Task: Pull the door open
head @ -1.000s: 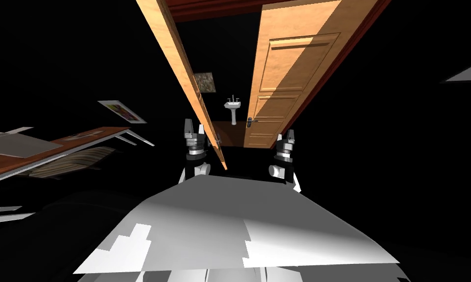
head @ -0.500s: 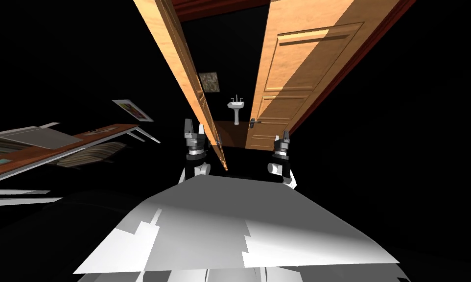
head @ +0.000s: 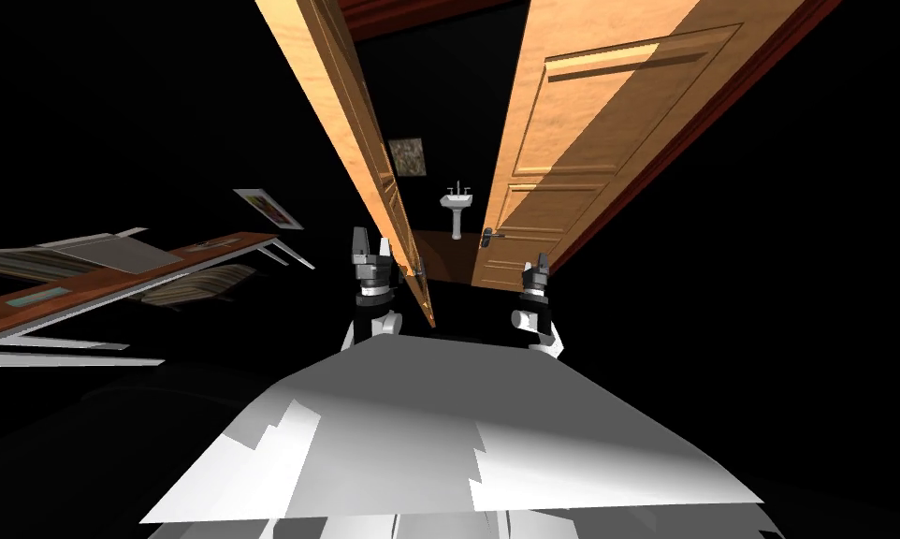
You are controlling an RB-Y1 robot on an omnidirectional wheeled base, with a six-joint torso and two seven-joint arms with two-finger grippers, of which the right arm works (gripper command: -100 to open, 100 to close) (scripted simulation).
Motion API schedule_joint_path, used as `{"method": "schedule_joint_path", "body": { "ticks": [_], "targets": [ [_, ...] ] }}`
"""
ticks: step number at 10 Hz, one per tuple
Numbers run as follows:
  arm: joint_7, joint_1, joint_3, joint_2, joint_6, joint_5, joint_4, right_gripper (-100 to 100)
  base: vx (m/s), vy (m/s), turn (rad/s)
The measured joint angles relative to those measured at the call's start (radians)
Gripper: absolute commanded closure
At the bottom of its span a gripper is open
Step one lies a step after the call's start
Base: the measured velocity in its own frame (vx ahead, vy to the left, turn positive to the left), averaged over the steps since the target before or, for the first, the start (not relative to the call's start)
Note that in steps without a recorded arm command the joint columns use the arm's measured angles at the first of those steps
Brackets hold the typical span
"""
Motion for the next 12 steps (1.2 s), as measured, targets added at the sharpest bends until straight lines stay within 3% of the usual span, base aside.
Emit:
{"method": "schedule_joint_path", "body": {
  "ticks": [4,9,11,12],
  "targets": [
    [0.031,-0.071,-0.015,-0.015,-0.001,-0.044,0.122,-100,0.060,-0.031,0.099],
    [0.053,-0.124,-0.032,-0.035,0.007,-0.087,0.229,-100,0.042,-0.031,0.091],
    [0.068,-0.161,-0.041,-0.045,0.004,-0.112,0.289,-100,0.066,-0.040,0.141],
    [0.071,-0.162,-0.043,-0.049,0.004,-0.119,0.305,-100,0.053,-0.031,0.088]
  ]
}}
